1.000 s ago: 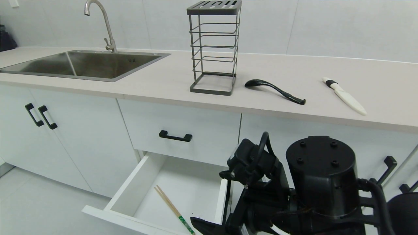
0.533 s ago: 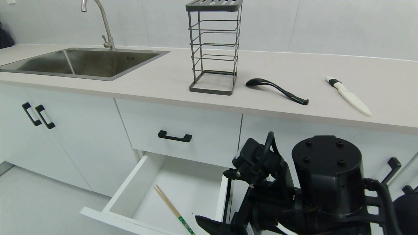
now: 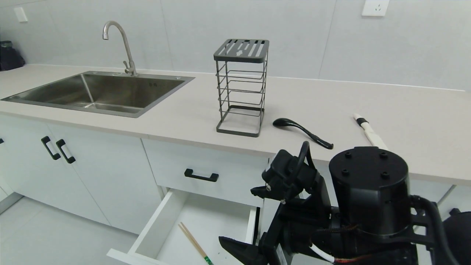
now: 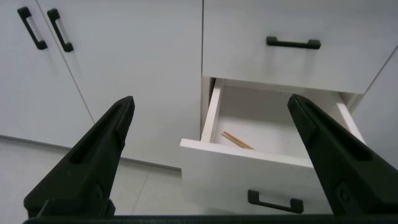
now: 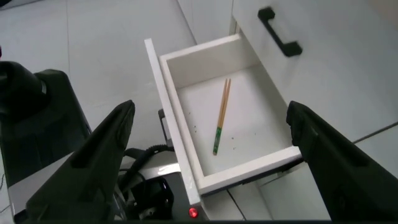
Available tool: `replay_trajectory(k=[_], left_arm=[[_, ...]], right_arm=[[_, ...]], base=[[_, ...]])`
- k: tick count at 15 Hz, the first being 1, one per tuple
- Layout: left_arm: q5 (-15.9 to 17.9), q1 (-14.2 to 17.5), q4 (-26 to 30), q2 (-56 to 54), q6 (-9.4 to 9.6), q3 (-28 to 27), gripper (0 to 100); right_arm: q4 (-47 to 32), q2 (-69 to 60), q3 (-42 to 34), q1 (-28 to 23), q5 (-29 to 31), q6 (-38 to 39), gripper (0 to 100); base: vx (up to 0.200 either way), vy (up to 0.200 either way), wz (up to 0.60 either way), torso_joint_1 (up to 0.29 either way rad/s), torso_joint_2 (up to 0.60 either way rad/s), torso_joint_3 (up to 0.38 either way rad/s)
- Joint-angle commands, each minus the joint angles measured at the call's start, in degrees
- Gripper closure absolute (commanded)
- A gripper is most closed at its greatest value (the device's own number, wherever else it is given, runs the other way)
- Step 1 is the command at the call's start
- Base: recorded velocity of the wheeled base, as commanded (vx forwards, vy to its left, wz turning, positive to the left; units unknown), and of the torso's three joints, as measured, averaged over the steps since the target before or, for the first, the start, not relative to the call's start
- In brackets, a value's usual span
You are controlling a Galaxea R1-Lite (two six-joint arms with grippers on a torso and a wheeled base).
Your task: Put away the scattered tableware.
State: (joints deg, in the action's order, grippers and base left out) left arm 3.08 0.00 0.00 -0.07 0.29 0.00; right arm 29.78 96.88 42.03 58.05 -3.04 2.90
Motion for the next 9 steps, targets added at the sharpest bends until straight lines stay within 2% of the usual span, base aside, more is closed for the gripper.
replay_trajectory(k=[1, 3, 6, 9], left_arm=[[-0.01, 0.0, 0.0, 0.07, 0.06, 0.0, 0], [-0.01, 0.0, 0.0, 0.07, -0.03, 0.0, 0], [-0.01, 0.0, 0.0, 0.07, -0.03, 0.0, 0], [-0.01, 0.0, 0.0, 0.07, 0.06, 0.0, 0]], right_arm=[[-0.07, 0.5, 0.68, -0.22, -0.04, 0.0, 0], [-0.51, 0.77, 1.56, -0.75, -0.04, 0.09, 0], [-6.58, 0.5, 4.29, -0.83, 0.14, 0.09, 0], [-7.72, 1.12, 5.43, -1.01, 0.05, -0.18, 0]], base=[[0.0, 0.0, 0.0, 0.085, -0.48, -0.222], [0.0, 0.0, 0.0, 0.085, -0.49, -0.22], [0.0, 0.0, 0.0, 0.391, -0.49, -0.243], [0.0, 0.0, 0.0, 0.307, -0.49, -0.242]])
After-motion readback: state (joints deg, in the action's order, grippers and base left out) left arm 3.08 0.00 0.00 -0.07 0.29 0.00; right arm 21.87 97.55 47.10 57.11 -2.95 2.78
